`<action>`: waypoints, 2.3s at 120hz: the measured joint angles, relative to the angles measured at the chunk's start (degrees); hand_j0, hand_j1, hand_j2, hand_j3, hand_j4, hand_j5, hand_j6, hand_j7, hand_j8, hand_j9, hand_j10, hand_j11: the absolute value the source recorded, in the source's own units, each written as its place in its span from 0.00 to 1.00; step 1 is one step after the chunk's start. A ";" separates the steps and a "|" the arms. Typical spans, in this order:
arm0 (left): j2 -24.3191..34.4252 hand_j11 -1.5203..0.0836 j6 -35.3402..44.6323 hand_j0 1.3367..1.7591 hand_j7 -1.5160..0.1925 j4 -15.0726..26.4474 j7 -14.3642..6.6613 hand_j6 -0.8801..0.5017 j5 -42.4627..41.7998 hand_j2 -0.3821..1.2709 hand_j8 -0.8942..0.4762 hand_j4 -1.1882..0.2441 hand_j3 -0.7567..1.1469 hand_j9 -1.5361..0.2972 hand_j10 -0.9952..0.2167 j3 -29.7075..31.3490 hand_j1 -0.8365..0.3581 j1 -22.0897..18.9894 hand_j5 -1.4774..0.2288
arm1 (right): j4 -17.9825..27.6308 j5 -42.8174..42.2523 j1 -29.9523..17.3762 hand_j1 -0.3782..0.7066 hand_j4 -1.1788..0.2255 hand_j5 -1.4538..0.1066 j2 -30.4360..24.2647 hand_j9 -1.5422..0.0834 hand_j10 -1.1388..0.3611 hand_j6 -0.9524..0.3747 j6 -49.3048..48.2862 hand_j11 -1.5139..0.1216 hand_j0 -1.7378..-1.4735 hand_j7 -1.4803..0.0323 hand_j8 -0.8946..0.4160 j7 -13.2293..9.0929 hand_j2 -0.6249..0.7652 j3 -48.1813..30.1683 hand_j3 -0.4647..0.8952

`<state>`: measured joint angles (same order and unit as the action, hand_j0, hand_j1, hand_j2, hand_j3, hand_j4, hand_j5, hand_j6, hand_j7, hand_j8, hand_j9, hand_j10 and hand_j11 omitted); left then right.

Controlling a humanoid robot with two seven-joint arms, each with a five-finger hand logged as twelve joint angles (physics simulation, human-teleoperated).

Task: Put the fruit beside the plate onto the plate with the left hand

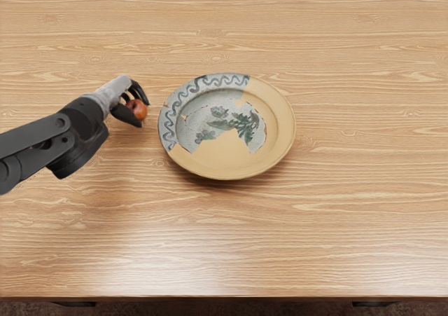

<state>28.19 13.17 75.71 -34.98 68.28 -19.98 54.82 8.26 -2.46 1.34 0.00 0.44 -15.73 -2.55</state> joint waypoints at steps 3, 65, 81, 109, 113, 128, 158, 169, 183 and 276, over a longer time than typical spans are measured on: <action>0.49 0.37 0.00 0.75 0.34 0.64 -0.01 0.37 0.02 0.42 0.35 0.35 0.40 0.33 0.25 -0.13 0.42 0.12 0.31 | 0.00 0.00 0.01 0.03 0.84 0.93 0.00 0.95 0.76 0.72 0.00 0.93 0.30 0.98 0.68 0.00 0.45 0.01 0.34; 0.39 0.33 -0.23 0.75 0.30 9.68 -0.04 0.38 -0.40 0.49 0.36 0.32 0.40 0.29 0.20 -2.59 0.42 3.01 0.26 | 0.09 -0.08 0.49 0.03 0.84 0.93 0.00 0.95 0.76 0.72 0.00 0.93 0.30 0.98 0.68 0.00 0.45 0.05 0.34; -2.44 0.31 -0.26 0.75 0.28 10.15 -0.05 0.39 -0.44 0.49 0.37 0.30 0.40 0.28 0.18 -2.57 0.42 2.94 0.23 | 0.09 -0.09 0.50 0.03 0.84 0.93 0.00 0.95 0.76 0.72 0.00 0.93 0.30 0.98 0.68 0.00 0.45 0.01 0.34; -6.79 0.28 -0.29 0.75 0.25 10.29 -0.07 0.35 -1.47 0.67 0.35 0.28 0.40 0.25 0.15 -2.49 0.39 2.84 0.20 | 0.09 -0.09 0.51 0.03 0.84 0.93 0.00 0.95 0.76 0.72 -0.08 0.93 0.30 0.98 0.68 0.02 0.45 0.00 0.34; -7.18 0.28 -0.27 0.75 0.25 10.27 -0.06 0.33 -1.54 0.63 0.34 0.28 0.40 0.25 0.15 -2.49 0.39 2.84 0.20 | 0.09 -0.09 0.51 0.03 0.84 0.93 0.00 0.95 0.76 0.72 -0.08 0.93 0.30 0.98 0.68 0.02 0.45 0.00 0.34; -7.75 0.27 -0.24 0.75 0.24 10.02 -0.05 0.33 -1.80 0.60 0.34 0.27 0.40 0.24 0.14 -2.49 0.41 2.81 0.19 | 0.09 -0.09 0.60 0.03 0.84 0.93 0.00 0.95 0.76 0.72 -0.09 0.93 0.30 0.98 0.68 0.03 0.45 -0.01 0.34; -11.47 0.26 -0.57 0.75 0.24 4.66 -0.04 0.33 -1.75 0.72 0.35 0.26 0.40 0.24 0.13 -2.59 0.33 5.70 0.19 | 0.09 -0.01 1.01 0.03 0.84 0.93 0.00 0.95 0.76 0.72 -0.09 0.93 0.30 0.98 0.68 0.01 0.45 -0.01 0.34; -13.02 0.26 -0.78 0.75 0.24 1.28 0.01 0.32 -1.80 0.70 0.34 0.26 0.40 0.23 0.13 -2.44 0.35 5.79 0.19 | 0.09 0.00 1.24 0.03 0.84 0.93 0.00 0.95 0.76 0.72 -0.09 0.93 0.30 0.98 0.68 0.01 0.45 -0.01 0.34; -14.91 0.25 -0.78 0.75 0.24 -1.64 0.00 0.26 -1.80 0.70 0.32 0.25 0.40 0.23 0.13 -2.06 0.38 5.56 0.20 | 0.09 0.05 1.40 0.03 0.84 0.93 0.00 0.95 0.76 0.72 -0.07 0.93 0.30 0.98 0.68 0.01 0.45 -0.01 0.34; 24.84 0.78 -34.88 0.76 0.73 16.26 -0.02 0.50 -53.03 0.27 0.51 0.69 0.40 0.69 0.65 -15.31 0.80 -5.39 0.71 | 0.37 0.22 1.49 0.03 0.84 0.93 0.00 0.95 0.76 0.72 -0.09 0.93 0.30 0.98 0.68 0.00 0.45 -0.13 0.34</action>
<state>53.03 -21.72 91.97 -35.00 15.25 -35.29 49.43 8.63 -2.24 2.82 0.00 0.35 -15.73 -2.67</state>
